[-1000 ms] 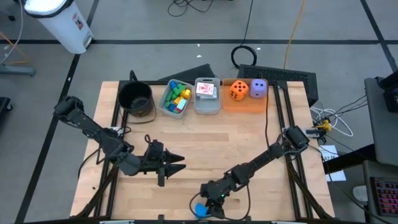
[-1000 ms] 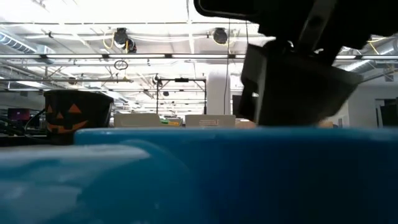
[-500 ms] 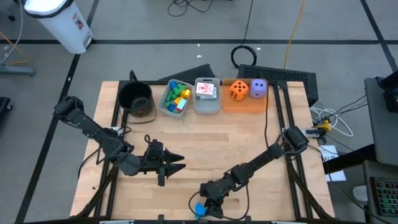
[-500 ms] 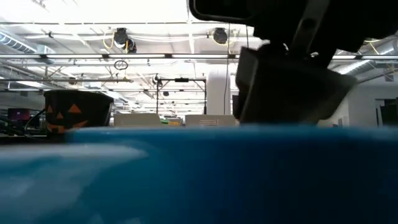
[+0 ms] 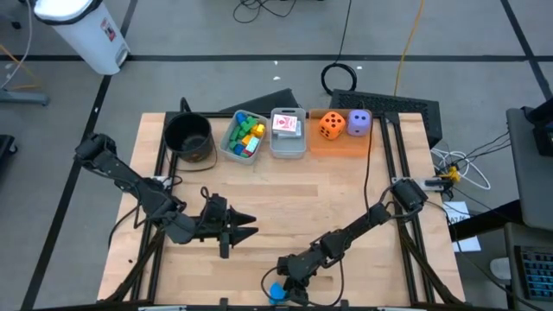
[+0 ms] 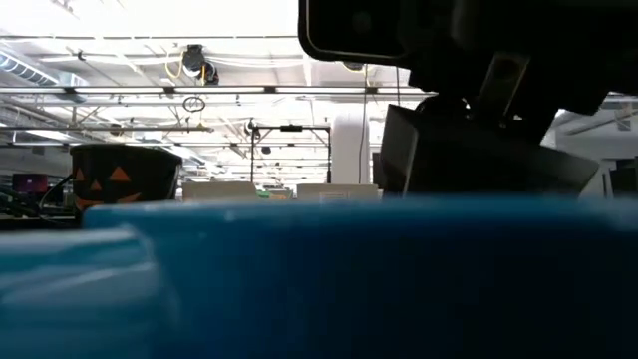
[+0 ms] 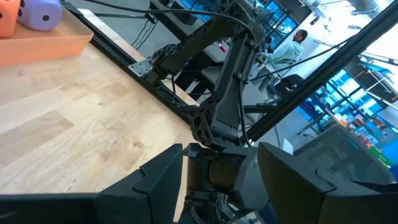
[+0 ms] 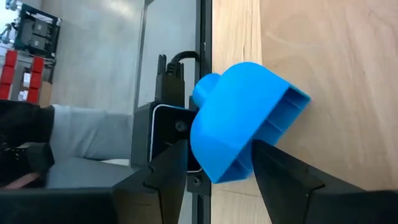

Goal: Pick & Place Toys
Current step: Put the blue game piece into the left gray bin

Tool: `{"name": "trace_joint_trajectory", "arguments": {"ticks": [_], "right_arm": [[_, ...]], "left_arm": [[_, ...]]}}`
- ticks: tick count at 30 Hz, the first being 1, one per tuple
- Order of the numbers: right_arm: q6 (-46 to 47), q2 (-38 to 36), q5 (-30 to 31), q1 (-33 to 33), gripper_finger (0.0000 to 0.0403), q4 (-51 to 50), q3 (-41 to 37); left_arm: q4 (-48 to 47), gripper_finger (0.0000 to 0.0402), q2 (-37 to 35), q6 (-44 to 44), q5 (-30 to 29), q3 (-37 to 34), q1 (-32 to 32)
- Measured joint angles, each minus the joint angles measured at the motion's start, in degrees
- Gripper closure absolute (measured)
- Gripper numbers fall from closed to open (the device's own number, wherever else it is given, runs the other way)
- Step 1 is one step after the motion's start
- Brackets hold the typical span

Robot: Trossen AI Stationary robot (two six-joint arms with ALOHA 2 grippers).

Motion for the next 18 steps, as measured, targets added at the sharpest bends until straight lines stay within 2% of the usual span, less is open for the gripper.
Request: {"name": "trace_joint_trajectory", "arguments": {"ticks": [5,15,18], "right_arm": [[0.68,0.19,-0.07,0.00,0.0266,0.10,0.00],[1.01,0.28,-0.51,-0.15,0.0390,0.28,0.04],[0.95,0.28,-0.47,-0.21,0.0396,-0.03,0.06]], "left_arm": [[-0.02,0.0188,0.02,-0.02,0.00,0.00,0.01],[-0.07,0.0188,0.00,0.11,-0.02,0.00,0.02],[-0.07,0.0188,0.00,0.09,-0.04,0.00,0.02]]}}
